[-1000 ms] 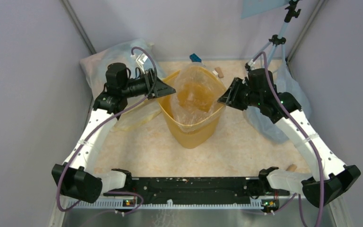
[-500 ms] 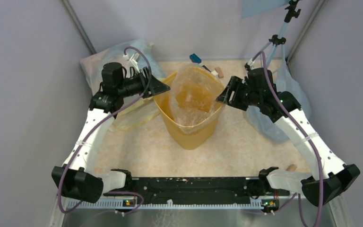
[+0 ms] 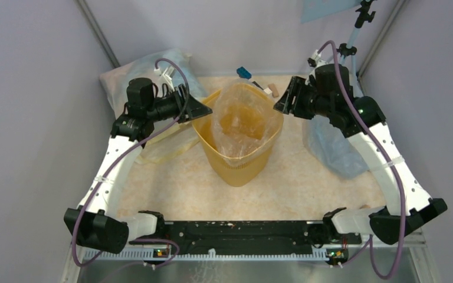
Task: Put the trash bags into the trash bin
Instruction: Place the trash bag in the trash bin.
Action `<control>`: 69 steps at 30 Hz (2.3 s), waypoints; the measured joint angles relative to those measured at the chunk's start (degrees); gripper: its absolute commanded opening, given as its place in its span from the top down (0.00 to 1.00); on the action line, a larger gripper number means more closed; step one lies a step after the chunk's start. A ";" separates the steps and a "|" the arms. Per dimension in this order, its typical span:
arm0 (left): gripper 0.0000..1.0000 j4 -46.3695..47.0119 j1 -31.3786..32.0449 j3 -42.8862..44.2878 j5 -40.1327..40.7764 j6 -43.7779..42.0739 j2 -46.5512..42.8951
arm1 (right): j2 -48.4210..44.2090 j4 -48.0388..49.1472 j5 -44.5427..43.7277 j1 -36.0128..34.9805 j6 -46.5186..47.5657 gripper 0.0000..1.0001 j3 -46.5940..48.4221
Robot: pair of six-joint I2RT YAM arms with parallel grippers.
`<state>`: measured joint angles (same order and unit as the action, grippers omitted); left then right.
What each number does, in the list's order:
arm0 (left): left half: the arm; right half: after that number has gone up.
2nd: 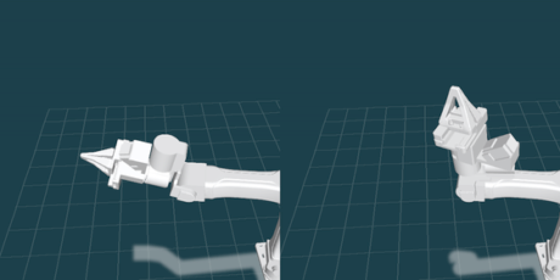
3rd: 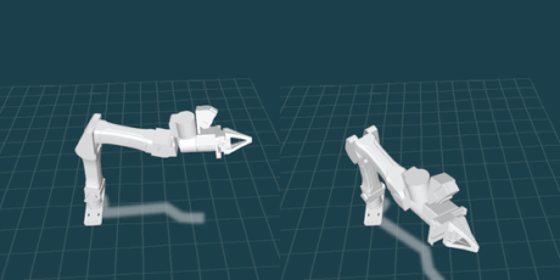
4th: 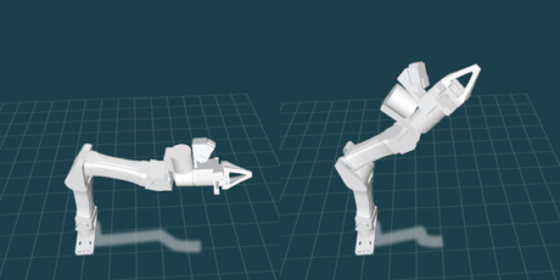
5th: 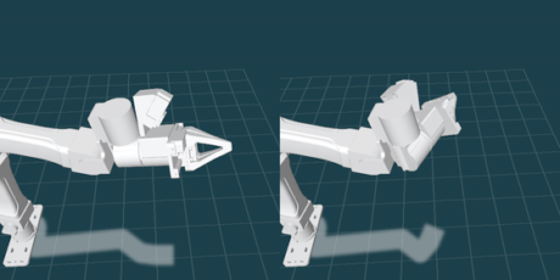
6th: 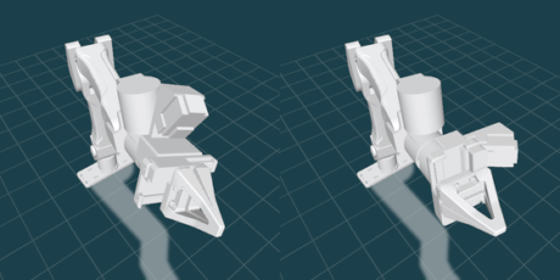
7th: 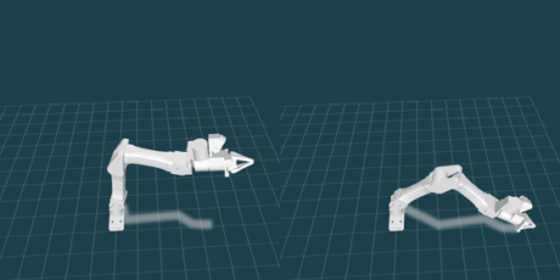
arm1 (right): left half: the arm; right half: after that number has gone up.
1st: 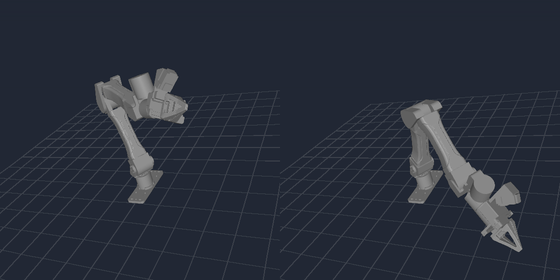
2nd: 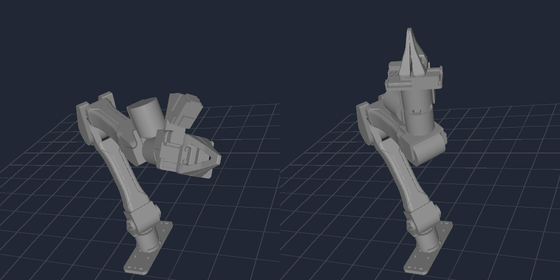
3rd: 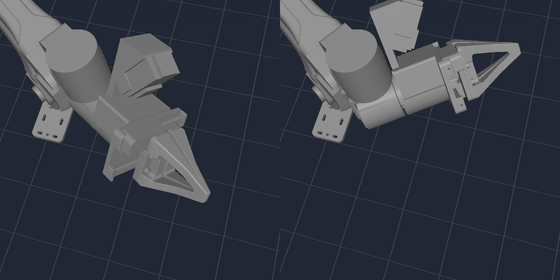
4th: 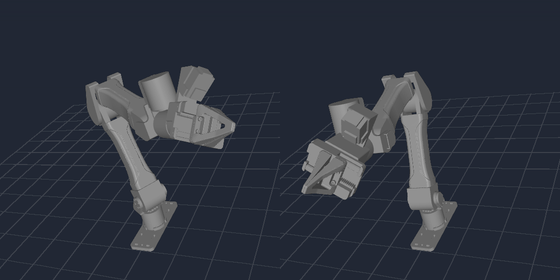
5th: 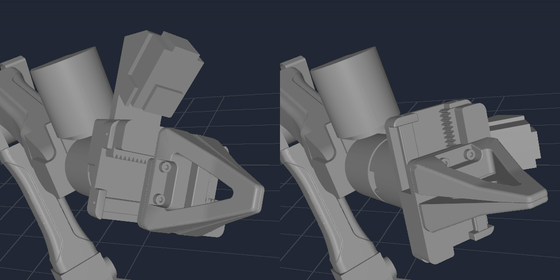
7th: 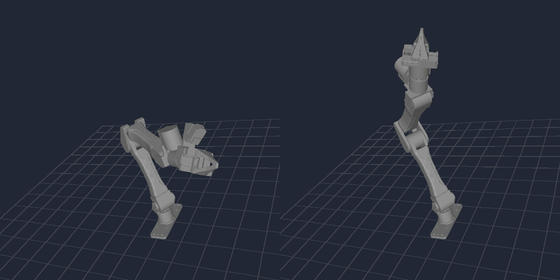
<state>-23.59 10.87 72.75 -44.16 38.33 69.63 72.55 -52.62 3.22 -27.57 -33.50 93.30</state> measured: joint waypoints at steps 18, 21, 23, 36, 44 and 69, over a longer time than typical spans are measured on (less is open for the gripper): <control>0.55 4.02 0.00 -1.88 -4.59 3.58 1.07 | 6.49 -2.95 1.16 0.00 1.51 0.75 -1.81; 0.55 4.70 0.00 -1.90 -5.55 4.02 1.55 | 6.49 -2.95 1.18 0.00 1.60 0.78 -1.84; 0.55 4.81 0.02 -1.88 -5.79 4.02 1.70 | 6.49 -2.95 1.16 0.00 1.70 0.83 -1.84; 0.50 4.35 0.11 -1.46 -5.70 3.52 2.14 | 6.49 -3.17 0.04 0.00 3.96 0.96 -1.68; 0.46 0.44 0.74 0.68 -2.43 2.01 2.14 | 6.49 -3.13 -0.09 0.00 4.57 0.97 -1.68; 1.00 1.14 3.21 0.70 -2.84 5.20 5.97 | 6.49 -2.56 -0.15 0.00 5.05 1.00 -1.79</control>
<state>-22.46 14.09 73.45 -47.00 43.53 75.59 79.05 -55.18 3.07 -27.57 -28.45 91.50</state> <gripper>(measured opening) 0.155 0.142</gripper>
